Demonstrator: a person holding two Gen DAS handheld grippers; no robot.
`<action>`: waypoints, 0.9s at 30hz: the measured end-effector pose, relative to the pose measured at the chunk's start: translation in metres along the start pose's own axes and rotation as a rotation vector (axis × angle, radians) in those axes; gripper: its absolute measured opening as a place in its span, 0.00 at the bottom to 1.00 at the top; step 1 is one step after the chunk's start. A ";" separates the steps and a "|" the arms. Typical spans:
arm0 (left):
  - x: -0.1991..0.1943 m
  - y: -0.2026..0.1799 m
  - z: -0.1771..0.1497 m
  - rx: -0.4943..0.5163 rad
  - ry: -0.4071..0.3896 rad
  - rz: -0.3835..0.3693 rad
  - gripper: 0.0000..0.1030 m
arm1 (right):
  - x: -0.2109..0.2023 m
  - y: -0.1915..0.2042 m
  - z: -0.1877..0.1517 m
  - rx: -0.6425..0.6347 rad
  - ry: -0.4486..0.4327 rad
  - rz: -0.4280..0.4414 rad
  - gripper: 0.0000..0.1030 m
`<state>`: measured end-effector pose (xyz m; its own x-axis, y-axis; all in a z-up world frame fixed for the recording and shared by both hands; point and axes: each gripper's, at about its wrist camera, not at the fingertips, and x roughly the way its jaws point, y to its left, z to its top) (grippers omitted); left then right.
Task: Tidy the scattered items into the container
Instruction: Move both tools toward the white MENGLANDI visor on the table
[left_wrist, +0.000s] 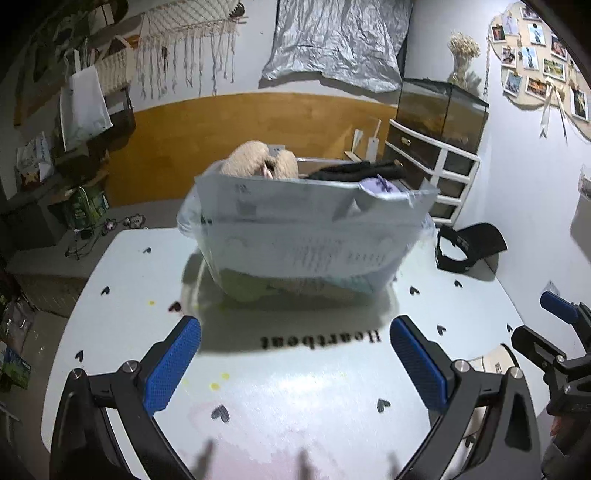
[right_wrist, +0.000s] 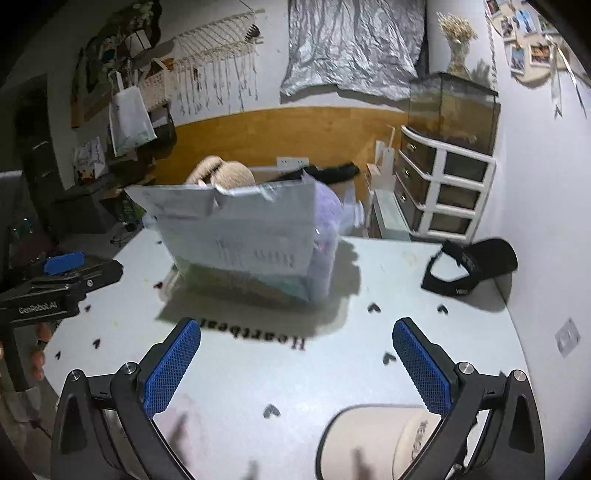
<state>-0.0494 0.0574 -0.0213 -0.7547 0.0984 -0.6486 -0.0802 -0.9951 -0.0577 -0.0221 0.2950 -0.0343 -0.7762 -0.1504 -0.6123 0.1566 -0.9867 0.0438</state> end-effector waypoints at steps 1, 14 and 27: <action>0.001 -0.003 -0.003 0.004 0.005 -0.003 1.00 | 0.000 -0.003 -0.006 0.007 0.012 -0.008 1.00; 0.024 -0.045 -0.038 0.059 0.106 -0.109 1.00 | -0.013 -0.052 -0.076 0.155 0.095 -0.054 1.00; 0.056 -0.122 -0.072 0.203 0.223 -0.278 1.00 | -0.022 -0.100 -0.125 0.291 0.226 -0.163 1.00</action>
<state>-0.0350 0.1837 -0.1046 -0.5282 0.3373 -0.7793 -0.4055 -0.9065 -0.1175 0.0557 0.4049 -0.1239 -0.6174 -0.0052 -0.7867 -0.1624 -0.9776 0.1339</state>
